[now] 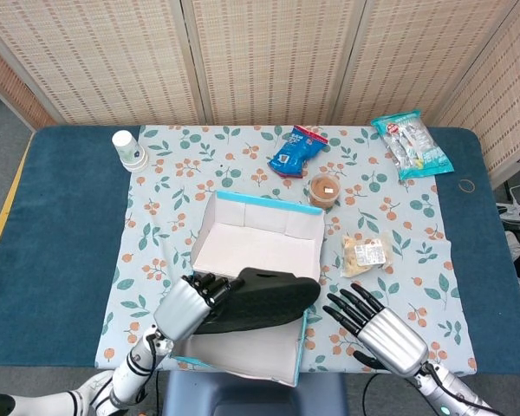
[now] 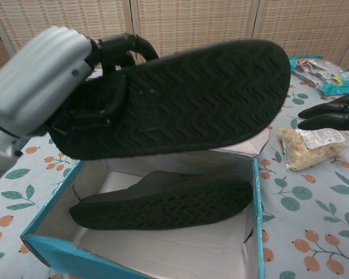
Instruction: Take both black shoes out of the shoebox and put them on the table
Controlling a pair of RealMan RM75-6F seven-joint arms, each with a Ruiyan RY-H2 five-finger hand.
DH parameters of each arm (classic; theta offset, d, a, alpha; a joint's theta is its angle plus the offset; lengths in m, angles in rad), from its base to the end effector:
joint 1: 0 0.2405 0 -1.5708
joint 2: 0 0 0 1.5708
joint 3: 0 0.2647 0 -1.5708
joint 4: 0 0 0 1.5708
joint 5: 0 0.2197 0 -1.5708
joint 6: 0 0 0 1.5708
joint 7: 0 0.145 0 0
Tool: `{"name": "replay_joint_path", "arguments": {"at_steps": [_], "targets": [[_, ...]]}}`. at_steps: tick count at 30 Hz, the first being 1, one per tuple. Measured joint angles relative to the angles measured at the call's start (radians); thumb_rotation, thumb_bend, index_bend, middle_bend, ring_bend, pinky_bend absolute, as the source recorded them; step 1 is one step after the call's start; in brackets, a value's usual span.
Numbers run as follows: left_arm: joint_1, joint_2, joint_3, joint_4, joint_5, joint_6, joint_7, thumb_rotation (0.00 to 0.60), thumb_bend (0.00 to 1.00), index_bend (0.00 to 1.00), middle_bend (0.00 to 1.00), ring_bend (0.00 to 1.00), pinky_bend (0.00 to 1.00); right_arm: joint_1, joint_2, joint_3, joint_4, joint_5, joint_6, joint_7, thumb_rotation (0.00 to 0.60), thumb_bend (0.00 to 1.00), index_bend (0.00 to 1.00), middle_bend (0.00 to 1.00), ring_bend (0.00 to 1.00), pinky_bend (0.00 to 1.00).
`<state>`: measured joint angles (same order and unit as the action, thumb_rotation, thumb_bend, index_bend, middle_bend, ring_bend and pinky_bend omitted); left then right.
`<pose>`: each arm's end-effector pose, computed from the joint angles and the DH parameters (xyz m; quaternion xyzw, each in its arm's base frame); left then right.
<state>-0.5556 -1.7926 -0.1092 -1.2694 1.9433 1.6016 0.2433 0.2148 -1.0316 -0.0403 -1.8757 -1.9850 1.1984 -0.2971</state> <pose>-0.1087 0.2538 -0.0208 -0.6624 -0.1029 -0.6478 0.3619 -0.2102 -0.1623 0.0947 0.8275 -0.2244 0.3626 0.3653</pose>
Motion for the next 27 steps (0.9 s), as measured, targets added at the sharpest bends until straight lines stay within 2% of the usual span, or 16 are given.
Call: {"name": "replay_joint_path", "arguments": {"at_steps": [6,10,14,17,20,23,27], "targets": [[-0.007,0.114,-0.076,0.026,-0.071,0.032,-0.102,0.6,0.7,0.97,0.97,0.91,0.9,-0.05,0.018,-0.023,0.027,-0.009,0.187,0.067,0.514,0.17,0.0,0.0,0.0,0.0],[-0.002,0.147,-0.102,0.116,-0.129,0.04,-0.2,0.6,0.7,0.96,0.96,0.89,0.88,-0.101,0.033,-0.045,0.072,-0.027,0.348,0.171,0.516,0.17,0.0,0.0,0.0,0.0],[-0.003,0.157,-0.117,0.291,-0.172,0.041,-0.302,0.6,0.7,0.94,0.94,0.87,0.87,-0.166,0.064,-0.077,0.118,-0.04,0.476,0.274,0.514,0.17,0.0,0.0,0.0,0.0],[-0.008,0.147,-0.124,0.458,-0.213,0.02,-0.411,0.6,0.7,0.94,0.92,0.86,0.85,-0.199,0.084,-0.09,0.131,-0.048,0.524,0.288,0.514,0.17,0.0,0.0,0.0,0.0],[-0.018,0.125,-0.129,0.64,-0.256,-0.022,-0.525,0.6,0.7,0.93,0.9,0.83,0.83,-0.218,0.094,-0.099,0.127,-0.061,0.541,0.273,0.515,0.17,0.0,0.0,0.0,0.0],[-0.034,0.092,-0.129,0.815,-0.294,-0.082,-0.628,0.6,0.69,0.92,0.86,0.78,0.75,-0.228,0.099,-0.112,0.117,-0.085,0.538,0.255,0.516,0.17,0.0,0.0,0.0,0.0],[-0.053,0.046,-0.116,0.985,-0.336,-0.2,-0.772,0.6,0.69,0.91,0.84,0.74,0.72,-0.239,0.099,-0.127,0.109,-0.113,0.527,0.226,0.514,0.17,0.0,0.0,0.0,0.0]]}}
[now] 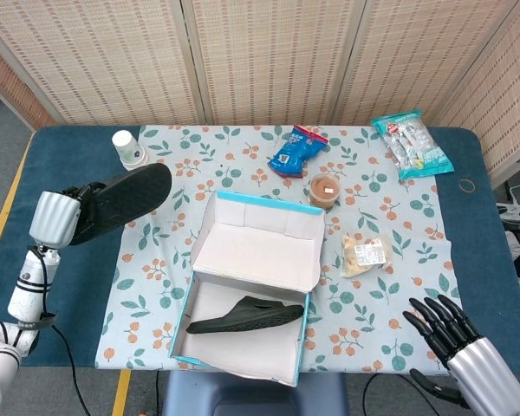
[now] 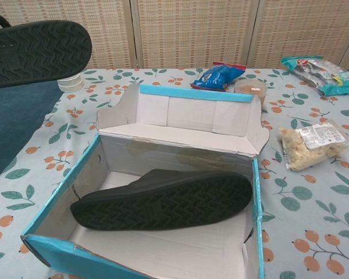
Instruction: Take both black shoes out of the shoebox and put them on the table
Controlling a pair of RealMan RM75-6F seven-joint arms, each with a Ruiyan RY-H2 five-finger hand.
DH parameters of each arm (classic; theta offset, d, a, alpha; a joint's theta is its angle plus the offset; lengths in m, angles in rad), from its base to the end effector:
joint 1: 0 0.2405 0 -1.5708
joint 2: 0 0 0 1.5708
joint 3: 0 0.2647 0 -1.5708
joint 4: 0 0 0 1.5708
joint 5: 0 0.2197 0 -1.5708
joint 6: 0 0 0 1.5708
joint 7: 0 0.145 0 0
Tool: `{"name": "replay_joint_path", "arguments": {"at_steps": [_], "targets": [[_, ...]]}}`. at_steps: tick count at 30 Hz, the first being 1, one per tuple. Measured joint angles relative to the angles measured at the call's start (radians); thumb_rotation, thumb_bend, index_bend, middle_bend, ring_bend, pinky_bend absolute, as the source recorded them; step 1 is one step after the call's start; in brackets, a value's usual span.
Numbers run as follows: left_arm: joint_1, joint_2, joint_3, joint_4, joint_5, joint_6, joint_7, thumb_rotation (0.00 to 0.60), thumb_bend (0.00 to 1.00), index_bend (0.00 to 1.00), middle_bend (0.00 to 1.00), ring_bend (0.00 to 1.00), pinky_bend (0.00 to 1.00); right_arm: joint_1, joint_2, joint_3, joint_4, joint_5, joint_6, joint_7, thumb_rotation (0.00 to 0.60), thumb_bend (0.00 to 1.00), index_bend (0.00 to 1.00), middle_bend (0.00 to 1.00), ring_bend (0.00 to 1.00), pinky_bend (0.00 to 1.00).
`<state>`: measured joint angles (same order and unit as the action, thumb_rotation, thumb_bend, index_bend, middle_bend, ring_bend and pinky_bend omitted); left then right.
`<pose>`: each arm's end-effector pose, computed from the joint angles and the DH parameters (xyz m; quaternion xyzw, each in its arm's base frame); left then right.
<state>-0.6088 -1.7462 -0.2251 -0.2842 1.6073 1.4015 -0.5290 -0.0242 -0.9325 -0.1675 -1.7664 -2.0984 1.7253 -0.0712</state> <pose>-0.3072 0.4039 0.1146 -0.6387 -0.1904 -0.4931 0.5591 -0.2449 -0.0862 0.1744 0.7172 -0.2850 0.4588 0.4404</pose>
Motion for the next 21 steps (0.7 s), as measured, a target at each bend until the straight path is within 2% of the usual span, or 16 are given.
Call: {"name": "replay_joint_path", "arguments": {"at_steps": [2,6,9,11,13,14,16,18,21], "targets": [[-0.003,-0.022,0.023,0.055,-0.01,-0.052,-0.06,0.6,0.69,0.91,0.84,0.72,0.71,-0.005,-0.003,-0.003,-0.002,-0.007,-0.004,-0.006,0.514,0.17,0.0,0.0,0.0,0.0],[0.011,-0.048,0.074,0.089,-0.011,-0.085,-0.133,0.6,0.65,0.9,0.83,0.7,0.68,-0.003,-0.006,0.0,-0.001,0.002,-0.012,0.0,0.514,0.17,0.0,0.0,0.0,0.0],[0.022,-0.064,0.101,0.114,-0.009,-0.105,-0.149,0.6,0.6,0.82,0.76,0.62,0.62,0.001,-0.005,0.0,0.0,0.008,-0.029,0.003,0.515,0.17,0.0,0.0,0.0,0.0],[0.025,-0.069,0.106,0.119,-0.011,-0.124,-0.16,0.6,0.58,0.72,0.68,0.54,0.59,0.005,-0.004,-0.001,0.0,0.008,-0.043,0.0,0.515,0.17,0.0,0.0,0.0,0.0],[0.025,-0.073,0.111,0.123,-0.014,-0.149,-0.165,0.6,0.57,0.52,0.49,0.42,0.53,0.008,-0.007,-0.002,0.001,0.007,-0.052,-0.002,0.515,0.17,0.0,0.0,0.0,0.0],[0.024,-0.074,0.115,0.123,-0.016,-0.167,-0.169,0.6,0.57,0.37,0.36,0.34,0.47,0.008,-0.008,-0.003,0.004,0.007,-0.054,-0.001,0.515,0.17,0.0,0.0,0.0,0.0],[0.022,-0.073,0.123,0.122,-0.017,-0.196,-0.182,0.6,0.55,0.21,0.21,0.23,0.39,0.007,-0.01,-0.004,0.01,0.011,-0.055,0.003,0.514,0.17,0.0,0.0,0.0,0.0],[0.021,-0.07,0.128,0.114,-0.021,-0.221,-0.211,0.6,0.52,0.12,0.12,0.14,0.3,0.006,-0.01,-0.003,0.014,0.021,-0.056,0.006,0.515,0.17,0.0,0.0,0.0,0.0],[0.022,-0.067,0.132,0.092,-0.03,-0.246,-0.278,0.6,0.48,0.07,0.06,0.05,0.23,0.004,-0.007,-0.002,0.014,0.031,-0.061,0.005,0.514,0.17,0.0,0.0,0.0,0.0]]}}
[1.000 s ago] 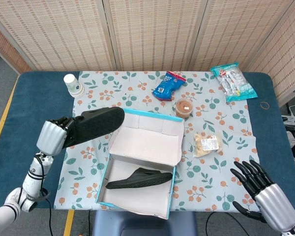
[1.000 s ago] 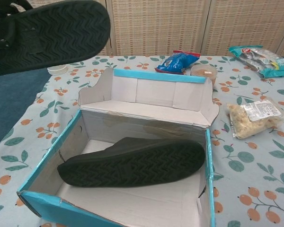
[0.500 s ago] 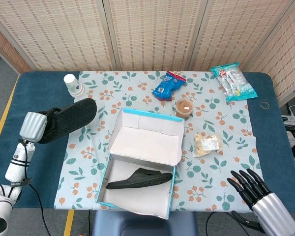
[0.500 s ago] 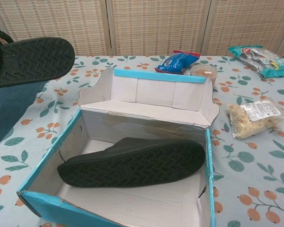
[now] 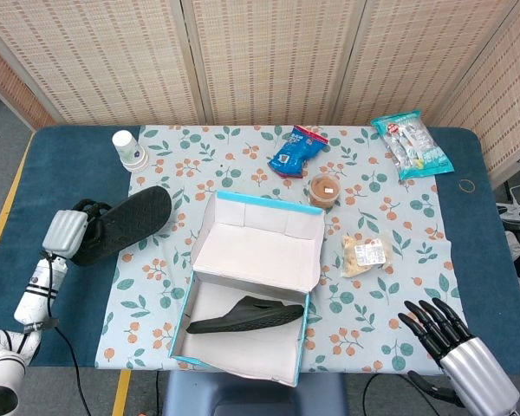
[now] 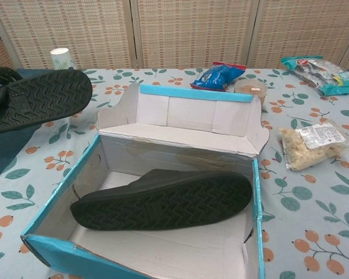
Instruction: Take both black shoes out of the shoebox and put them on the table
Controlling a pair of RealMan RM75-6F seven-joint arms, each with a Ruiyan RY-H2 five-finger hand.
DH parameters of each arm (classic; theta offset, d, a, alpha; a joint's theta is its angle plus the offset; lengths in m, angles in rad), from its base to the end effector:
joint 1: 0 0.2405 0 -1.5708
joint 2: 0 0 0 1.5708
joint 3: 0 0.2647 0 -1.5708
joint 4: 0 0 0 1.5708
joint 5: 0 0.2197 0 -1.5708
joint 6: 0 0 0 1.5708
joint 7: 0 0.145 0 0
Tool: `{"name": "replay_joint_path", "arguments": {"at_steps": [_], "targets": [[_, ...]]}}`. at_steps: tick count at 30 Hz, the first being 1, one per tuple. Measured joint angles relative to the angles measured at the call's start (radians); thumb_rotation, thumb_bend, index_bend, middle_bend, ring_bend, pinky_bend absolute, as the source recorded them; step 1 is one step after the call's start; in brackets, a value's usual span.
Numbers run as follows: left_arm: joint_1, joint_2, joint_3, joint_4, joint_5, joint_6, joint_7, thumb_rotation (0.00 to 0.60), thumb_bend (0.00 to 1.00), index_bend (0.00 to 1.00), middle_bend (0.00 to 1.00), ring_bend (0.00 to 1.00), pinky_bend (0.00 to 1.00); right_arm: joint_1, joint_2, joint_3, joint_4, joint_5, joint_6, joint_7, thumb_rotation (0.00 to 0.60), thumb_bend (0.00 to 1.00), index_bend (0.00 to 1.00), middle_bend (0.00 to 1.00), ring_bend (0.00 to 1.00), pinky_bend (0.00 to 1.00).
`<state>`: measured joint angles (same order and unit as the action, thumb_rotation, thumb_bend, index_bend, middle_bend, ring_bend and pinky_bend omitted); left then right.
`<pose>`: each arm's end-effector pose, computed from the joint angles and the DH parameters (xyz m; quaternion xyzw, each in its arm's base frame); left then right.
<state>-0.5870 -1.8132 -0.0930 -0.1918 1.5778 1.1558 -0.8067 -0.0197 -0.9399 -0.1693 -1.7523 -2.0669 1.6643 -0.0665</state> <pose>-0.3503 0.3977 0.0713 -0.6399 -0.3700 -0.4420 0.5083 -0.2542 -0.0881 0.1660 0.7280 -0.3024 0.4306 0.4394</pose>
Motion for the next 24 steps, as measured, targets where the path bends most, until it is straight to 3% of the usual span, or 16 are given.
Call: {"name": "replay_joint_path", "arguments": {"at_steps": [4,12,19,24], "targets": [[0.004,0.004,0.013,-0.02,-0.007,-0.019,-0.079,0.6,0.43,0.02,0.0,0.0,0.19,-0.003,0.0,-0.001,-0.001,-0.005,0.002,-0.004,0.515,0.17,0.0,0.0,0.0,0.0],[0.015,0.036,0.052,-0.086,0.002,-0.008,-0.164,0.6,0.41,0.0,0.0,0.0,0.16,-0.011,-0.012,-0.004,0.018,-0.004,0.011,0.009,0.515,0.17,0.0,0.0,0.0,0.0],[0.031,0.08,0.049,-0.17,0.002,0.121,-0.221,0.6,0.41,0.0,0.0,0.0,0.15,-0.013,-0.016,-0.003,0.027,-0.009,0.019,0.015,0.514,0.17,0.0,0.0,0.0,0.0],[0.053,0.184,0.067,-0.365,0.039,0.254,-0.286,0.6,0.41,0.0,0.0,0.0,0.13,-0.008,-0.029,0.002,0.039,-0.01,0.019,0.024,0.515,0.17,0.0,0.0,0.0,0.0]]}}
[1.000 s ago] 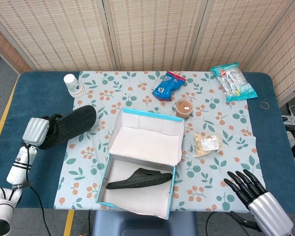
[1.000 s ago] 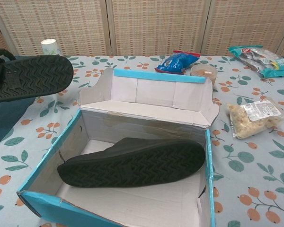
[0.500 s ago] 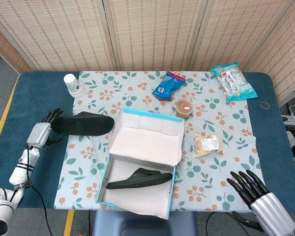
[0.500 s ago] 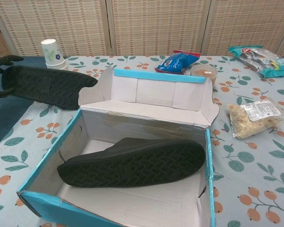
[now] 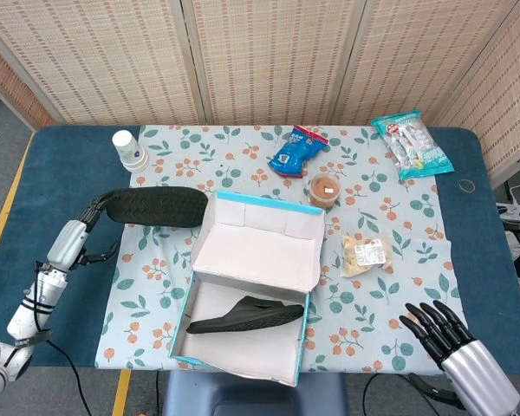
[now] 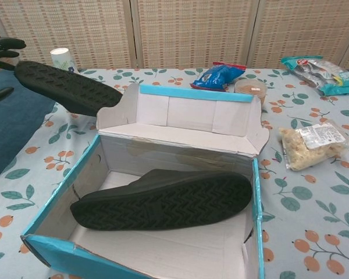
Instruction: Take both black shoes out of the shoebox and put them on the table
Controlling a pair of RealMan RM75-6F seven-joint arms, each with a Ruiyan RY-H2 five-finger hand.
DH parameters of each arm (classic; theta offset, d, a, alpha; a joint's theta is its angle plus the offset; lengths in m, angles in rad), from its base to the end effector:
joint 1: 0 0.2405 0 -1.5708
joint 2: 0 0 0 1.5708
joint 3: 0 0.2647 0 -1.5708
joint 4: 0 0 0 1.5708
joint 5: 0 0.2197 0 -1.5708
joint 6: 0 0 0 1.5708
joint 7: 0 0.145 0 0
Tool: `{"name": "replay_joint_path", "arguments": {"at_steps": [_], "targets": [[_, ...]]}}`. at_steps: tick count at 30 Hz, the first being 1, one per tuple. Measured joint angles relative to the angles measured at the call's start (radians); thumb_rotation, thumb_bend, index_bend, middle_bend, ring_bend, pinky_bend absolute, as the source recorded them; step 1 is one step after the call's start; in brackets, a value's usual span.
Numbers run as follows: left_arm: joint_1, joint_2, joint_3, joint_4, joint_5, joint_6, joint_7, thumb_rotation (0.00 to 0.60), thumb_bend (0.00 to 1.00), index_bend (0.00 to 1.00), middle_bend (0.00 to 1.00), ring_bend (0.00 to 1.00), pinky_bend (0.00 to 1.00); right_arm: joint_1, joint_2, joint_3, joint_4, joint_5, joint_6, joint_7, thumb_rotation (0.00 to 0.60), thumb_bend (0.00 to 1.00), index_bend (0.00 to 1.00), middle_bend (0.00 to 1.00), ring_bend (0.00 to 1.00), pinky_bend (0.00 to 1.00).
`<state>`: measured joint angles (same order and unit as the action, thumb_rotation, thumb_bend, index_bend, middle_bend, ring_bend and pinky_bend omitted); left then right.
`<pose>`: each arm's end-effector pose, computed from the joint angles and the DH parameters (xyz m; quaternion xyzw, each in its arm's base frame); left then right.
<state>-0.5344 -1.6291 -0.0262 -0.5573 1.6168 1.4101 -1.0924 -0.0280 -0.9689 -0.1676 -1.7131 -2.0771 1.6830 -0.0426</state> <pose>-0.3204 0.3598 0.0832 -0.5975 -0.4414 -0.5853 0.3250 -0.2587 -0.0851 0.1619 0.7244 -0.3045 0.4401 0.4345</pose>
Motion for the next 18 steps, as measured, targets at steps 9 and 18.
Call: {"name": "replay_joint_path", "arguments": {"at_steps": [9,18], "targets": [[0.02,0.255,0.026,-0.588,0.043,0.063,0.298,0.6,0.41,0.07,0.0,0.0,0.13,0.011,-0.012,-0.008,0.024,-0.017,-0.006,0.027,0.514,0.17,0.0,0.0,0.0,0.0],[0.033,0.366,-0.018,-0.773,-0.099,-0.043,0.667,0.6,0.4,0.08,0.0,0.0,0.14,-0.003,-0.007,-0.011,0.06,-0.008,0.038,0.061,0.514,0.17,0.0,0.0,0.0,0.0]]}}
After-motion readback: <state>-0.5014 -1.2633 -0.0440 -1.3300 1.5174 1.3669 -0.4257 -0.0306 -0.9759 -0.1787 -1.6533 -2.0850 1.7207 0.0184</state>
